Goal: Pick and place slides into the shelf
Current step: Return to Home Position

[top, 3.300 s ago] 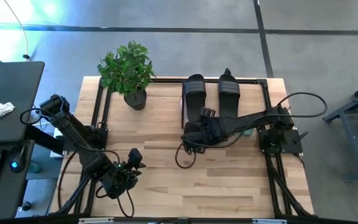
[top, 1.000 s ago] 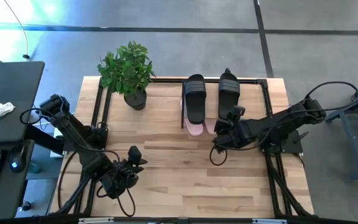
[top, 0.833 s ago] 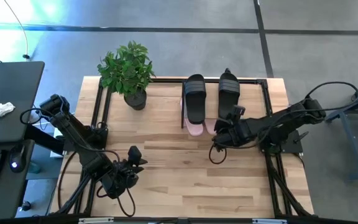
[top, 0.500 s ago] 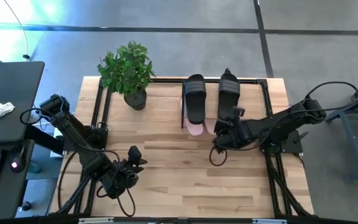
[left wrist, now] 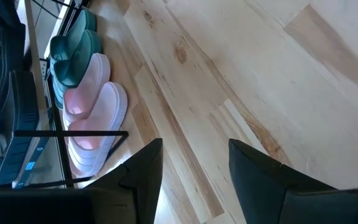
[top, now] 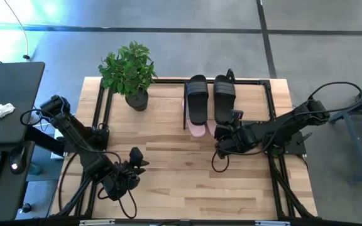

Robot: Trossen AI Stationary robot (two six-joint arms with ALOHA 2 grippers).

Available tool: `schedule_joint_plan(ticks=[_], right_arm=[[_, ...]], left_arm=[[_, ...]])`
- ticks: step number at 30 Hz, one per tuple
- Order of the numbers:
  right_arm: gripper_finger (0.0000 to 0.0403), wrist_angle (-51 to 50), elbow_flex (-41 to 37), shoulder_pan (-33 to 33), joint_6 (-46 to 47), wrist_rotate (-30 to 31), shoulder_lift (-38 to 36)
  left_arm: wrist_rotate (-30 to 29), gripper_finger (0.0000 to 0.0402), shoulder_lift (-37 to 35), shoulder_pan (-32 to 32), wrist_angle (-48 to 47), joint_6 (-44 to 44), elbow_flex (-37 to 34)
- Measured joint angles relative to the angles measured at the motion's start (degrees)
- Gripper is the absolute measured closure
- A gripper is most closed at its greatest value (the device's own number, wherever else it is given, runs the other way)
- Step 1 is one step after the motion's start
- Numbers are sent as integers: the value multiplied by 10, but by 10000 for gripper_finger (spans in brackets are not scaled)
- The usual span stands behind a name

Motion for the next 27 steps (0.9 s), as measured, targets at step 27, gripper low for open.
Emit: schedule_joint_plan(ticks=[27], right_arm=[[391,94,0,-36,-87,-47,0]], left_arm=[[-2,236,0,0,1,-1,0]])
